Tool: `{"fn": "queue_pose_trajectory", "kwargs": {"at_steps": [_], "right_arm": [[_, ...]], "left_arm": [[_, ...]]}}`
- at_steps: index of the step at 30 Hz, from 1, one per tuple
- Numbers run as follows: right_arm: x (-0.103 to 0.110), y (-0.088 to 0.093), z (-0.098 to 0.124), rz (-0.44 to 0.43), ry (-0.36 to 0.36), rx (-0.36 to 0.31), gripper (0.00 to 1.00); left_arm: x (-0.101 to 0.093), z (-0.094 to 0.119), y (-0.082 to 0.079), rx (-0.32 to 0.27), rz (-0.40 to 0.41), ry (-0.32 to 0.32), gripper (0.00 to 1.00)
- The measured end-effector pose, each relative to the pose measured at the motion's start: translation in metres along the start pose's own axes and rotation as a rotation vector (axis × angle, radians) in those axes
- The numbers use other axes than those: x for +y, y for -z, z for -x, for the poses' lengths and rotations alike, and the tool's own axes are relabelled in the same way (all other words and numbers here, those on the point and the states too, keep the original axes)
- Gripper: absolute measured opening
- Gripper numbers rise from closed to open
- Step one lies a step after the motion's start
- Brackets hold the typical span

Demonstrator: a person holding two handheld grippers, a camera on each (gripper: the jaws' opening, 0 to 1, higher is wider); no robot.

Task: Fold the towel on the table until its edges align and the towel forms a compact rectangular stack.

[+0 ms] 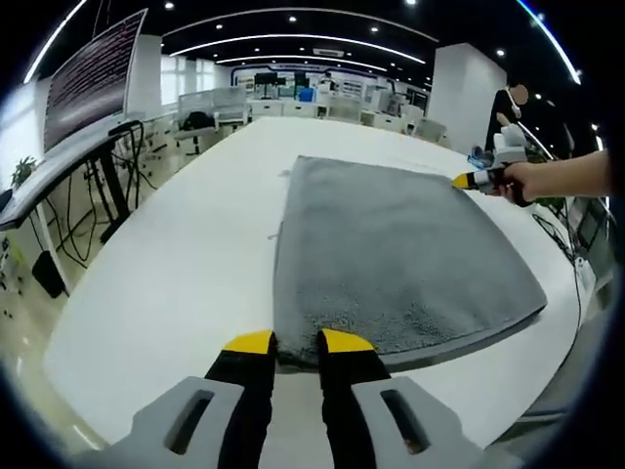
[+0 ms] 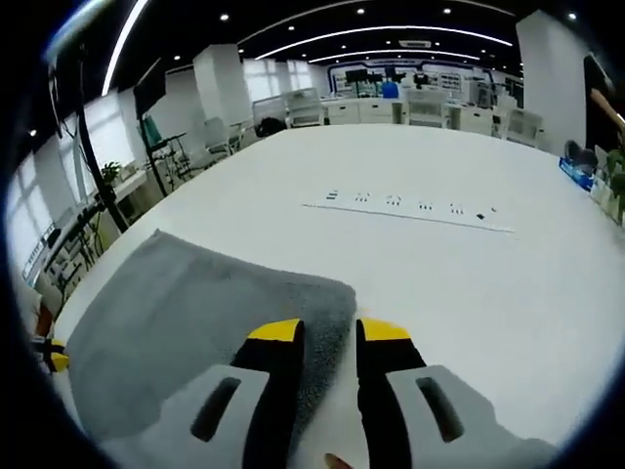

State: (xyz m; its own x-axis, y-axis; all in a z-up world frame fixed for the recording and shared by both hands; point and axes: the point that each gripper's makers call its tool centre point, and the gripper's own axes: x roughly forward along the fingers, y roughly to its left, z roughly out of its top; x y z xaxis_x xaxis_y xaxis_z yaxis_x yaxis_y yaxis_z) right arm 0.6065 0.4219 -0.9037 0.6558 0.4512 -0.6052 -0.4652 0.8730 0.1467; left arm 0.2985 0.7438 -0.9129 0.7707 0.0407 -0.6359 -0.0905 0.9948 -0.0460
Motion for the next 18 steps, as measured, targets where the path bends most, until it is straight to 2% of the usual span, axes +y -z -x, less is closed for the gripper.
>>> {"fn": "queue_pose_trajectory", "kwargs": {"at_steps": [2, 6, 12, 18], "right_arm": [[0.0, 0.001, 0.0, 0.013, -0.008, 0.001, 0.1], [-0.003, 0.007, -0.002, 0.016, -0.017, 0.022, 0.09], [-0.001, 0.008, -0.003, 0.017, -0.04, 0.01, 0.03], [-0.003, 0.01, -0.001, 0.04, -0.053, 0.018, 0.01]], "left_arm": [[-0.001, -0.001, -0.001, 0.001, -0.008, 0.001, 0.17], [-0.003, -0.002, 0.0, 0.006, -0.03, 0.009, 0.16], [-0.005, -0.003, -0.001, 0.013, -0.065, 0.018, 0.14], [-0.014, -0.005, -0.002, 0.014, -0.125, 0.031, 0.09]]}}
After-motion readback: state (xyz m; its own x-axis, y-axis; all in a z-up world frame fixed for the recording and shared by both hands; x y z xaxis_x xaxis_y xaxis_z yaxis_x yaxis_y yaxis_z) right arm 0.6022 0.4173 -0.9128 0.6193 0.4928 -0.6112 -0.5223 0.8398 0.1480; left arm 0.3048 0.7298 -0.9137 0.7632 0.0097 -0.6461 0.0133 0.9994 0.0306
